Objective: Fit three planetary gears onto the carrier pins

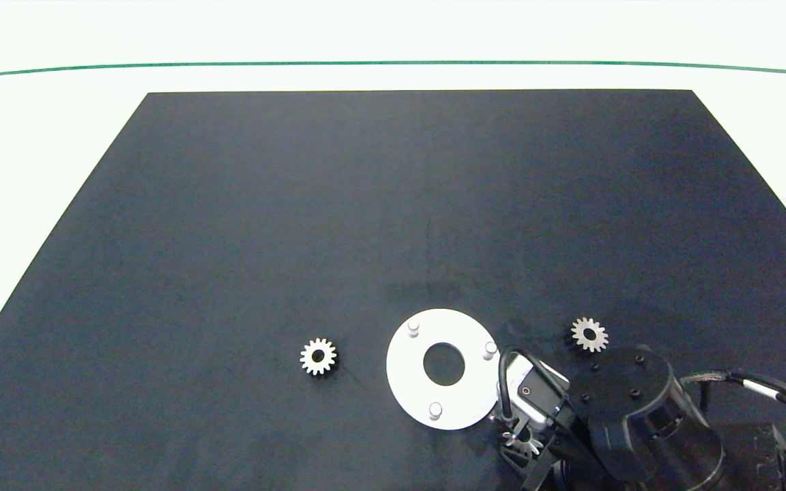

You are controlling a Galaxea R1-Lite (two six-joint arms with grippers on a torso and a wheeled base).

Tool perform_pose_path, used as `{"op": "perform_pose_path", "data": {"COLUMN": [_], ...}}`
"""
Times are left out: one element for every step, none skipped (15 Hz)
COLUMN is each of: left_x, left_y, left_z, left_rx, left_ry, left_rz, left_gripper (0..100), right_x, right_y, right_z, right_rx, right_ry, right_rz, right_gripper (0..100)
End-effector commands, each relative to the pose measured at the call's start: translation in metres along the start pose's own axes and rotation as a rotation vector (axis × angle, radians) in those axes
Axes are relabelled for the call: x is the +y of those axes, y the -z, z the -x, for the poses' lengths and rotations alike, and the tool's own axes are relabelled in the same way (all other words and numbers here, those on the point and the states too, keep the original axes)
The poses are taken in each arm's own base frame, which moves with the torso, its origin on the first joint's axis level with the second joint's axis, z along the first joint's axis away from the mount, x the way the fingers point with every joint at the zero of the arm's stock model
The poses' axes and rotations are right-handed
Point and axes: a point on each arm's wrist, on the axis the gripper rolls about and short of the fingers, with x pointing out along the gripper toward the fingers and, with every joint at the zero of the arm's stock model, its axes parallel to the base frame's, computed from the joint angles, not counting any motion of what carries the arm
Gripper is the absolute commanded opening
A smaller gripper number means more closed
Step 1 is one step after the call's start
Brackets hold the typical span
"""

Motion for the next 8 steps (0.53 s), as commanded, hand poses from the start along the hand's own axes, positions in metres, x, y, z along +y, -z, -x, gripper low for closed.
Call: {"op": "perform_pose_path", "data": {"left_x": [0.0001, 0.0000, 0.0000, 0.0000, 0.0000, 0.0000, 0.0001, 0.0001], "left_y": [0.0002, 0.0002, 0.0002, 0.0002, 0.0002, 0.0002, 0.0000, -0.0003], "left_z": [-0.0001, -0.0001, -0.0001, -0.0001, -0.0001, -0.0001, -0.0001, 0.0001], "left_rx": [0.003, 0.003, 0.003, 0.003, 0.003, 0.003, 0.002, 0.000], "left_ry": [0.003, 0.005, 0.005, 0.005, 0.005, 0.005, 0.004, 0.004], "left_rz": [-0.001, -0.001, -0.001, -0.001, -0.001, -0.001, -0.001, -0.001], "left_gripper": [100, 100, 100, 100, 100, 100, 100, 100], "right_x": [0.0000, -0.0001, -0.0001, -0.0001, -0.0001, -0.0001, -0.0001, -0.0001], "right_y": [0.0000, -0.0001, -0.0001, -0.0001, -0.0001, -0.0001, -0.0001, -0.0001], "right_z": [-0.0007, -0.0003, -0.0003, -0.0003, -0.0003, -0.0003, -0.0003, -0.0003], "right_rx": [0.002, 0.001, 0.001, 0.001, 0.001, 0.001, 0.001, 0.001], "right_ry": [0.003, 0.003, 0.003, 0.003, 0.003, 0.003, 0.003, 0.003], "right_rz": [0.001, 0.000, 0.000, 0.002, 0.002, 0.002, 0.002, 0.003], "right_gripper": [33, 31, 30, 27, 25, 24, 21, 19]}}
